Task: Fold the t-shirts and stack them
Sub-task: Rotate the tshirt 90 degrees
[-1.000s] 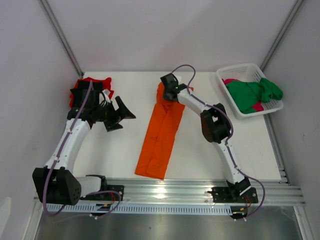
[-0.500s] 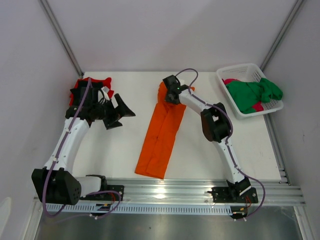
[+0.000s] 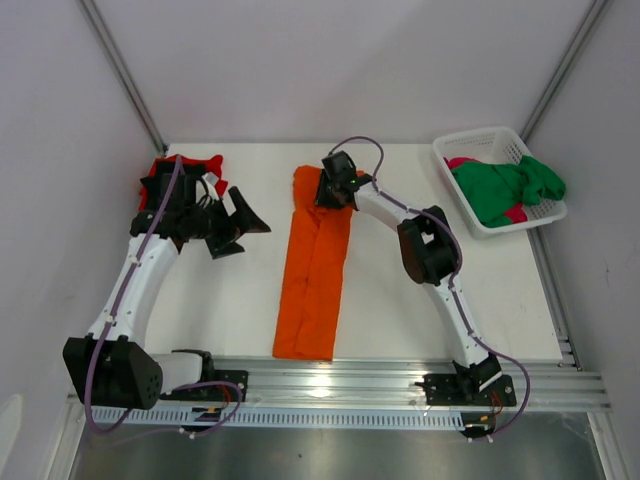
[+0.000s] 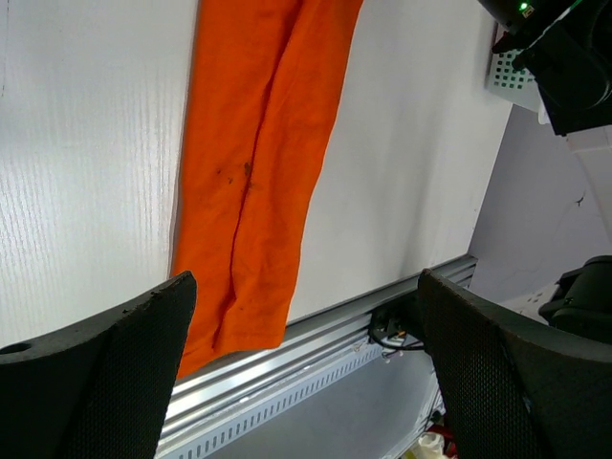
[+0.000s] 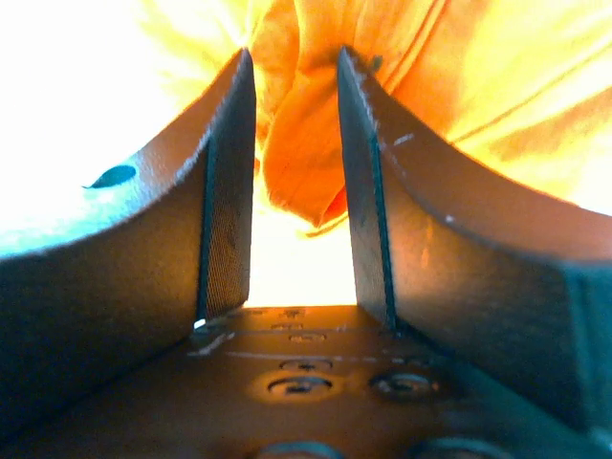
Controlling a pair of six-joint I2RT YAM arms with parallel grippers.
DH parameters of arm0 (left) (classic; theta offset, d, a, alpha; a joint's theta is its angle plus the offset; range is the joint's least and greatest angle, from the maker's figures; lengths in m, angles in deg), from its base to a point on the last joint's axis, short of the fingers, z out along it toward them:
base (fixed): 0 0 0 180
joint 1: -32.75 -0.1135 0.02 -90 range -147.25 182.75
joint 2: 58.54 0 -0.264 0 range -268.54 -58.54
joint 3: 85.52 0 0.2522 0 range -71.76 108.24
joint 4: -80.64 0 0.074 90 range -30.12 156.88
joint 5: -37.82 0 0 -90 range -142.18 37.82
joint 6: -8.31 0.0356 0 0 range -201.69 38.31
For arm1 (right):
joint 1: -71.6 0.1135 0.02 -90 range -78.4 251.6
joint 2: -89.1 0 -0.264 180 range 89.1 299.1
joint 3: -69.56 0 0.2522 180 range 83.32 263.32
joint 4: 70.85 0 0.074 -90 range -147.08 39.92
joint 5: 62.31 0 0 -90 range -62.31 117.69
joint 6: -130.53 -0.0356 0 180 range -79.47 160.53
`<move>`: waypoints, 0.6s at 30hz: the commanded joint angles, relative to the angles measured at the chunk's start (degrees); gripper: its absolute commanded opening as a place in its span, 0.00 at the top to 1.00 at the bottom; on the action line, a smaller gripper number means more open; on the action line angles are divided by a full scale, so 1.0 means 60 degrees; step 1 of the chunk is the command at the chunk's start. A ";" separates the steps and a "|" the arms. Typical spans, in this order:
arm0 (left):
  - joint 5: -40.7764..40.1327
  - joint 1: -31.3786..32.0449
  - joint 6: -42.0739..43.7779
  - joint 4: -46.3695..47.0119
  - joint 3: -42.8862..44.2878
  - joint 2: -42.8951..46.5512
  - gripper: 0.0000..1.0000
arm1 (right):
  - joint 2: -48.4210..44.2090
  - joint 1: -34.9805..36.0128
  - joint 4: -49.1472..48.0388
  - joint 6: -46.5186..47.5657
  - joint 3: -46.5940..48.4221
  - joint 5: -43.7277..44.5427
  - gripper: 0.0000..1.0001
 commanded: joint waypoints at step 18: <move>0.0003 -0.0061 -0.0017 0.0220 -0.0139 0.0401 0.00 | 0.0150 0.0463 0.0051 0.0935 -0.0178 -0.0934 0.62</move>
